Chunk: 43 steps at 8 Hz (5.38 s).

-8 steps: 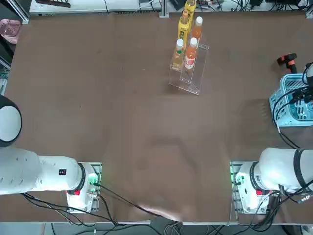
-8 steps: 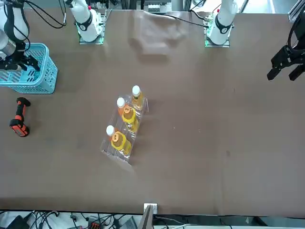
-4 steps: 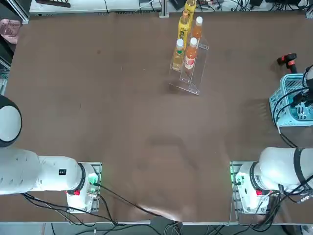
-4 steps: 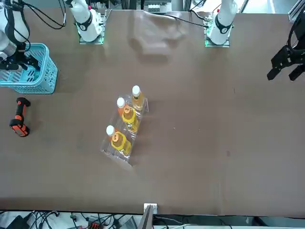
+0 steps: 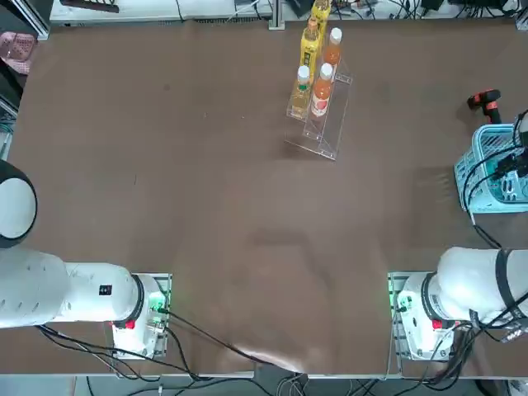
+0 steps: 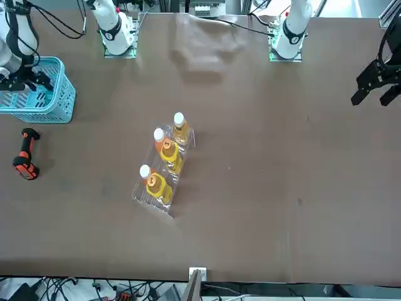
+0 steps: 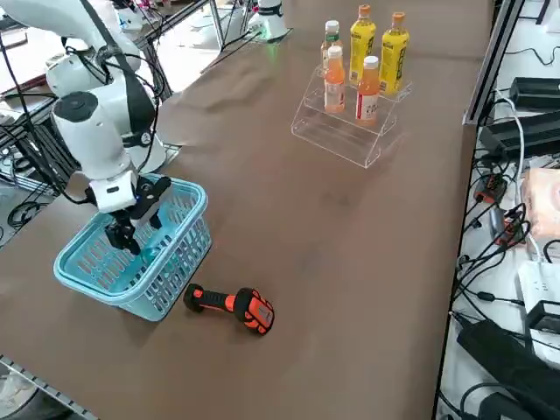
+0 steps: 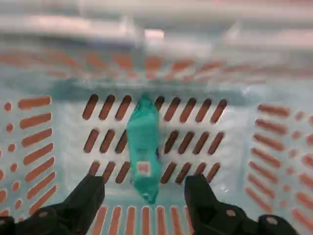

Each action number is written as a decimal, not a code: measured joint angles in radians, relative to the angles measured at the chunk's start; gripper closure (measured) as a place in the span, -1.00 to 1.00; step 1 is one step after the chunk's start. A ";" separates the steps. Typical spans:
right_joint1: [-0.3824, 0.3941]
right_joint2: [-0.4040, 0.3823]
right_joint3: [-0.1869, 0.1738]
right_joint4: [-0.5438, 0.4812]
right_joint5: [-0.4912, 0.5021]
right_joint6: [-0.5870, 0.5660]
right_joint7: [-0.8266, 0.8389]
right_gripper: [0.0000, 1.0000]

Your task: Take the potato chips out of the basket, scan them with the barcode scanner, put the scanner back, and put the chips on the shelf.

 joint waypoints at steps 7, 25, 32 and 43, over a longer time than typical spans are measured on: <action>0.021 0.051 0.001 0.064 0.000 -0.021 0.000 -1.00; 0.004 0.211 -0.003 0.011 0.038 0.098 -0.008 -1.00; -0.001 0.246 -0.003 0.010 0.038 0.112 -0.008 -1.00; -0.001 0.250 -0.003 0.010 0.039 0.116 -0.009 -0.22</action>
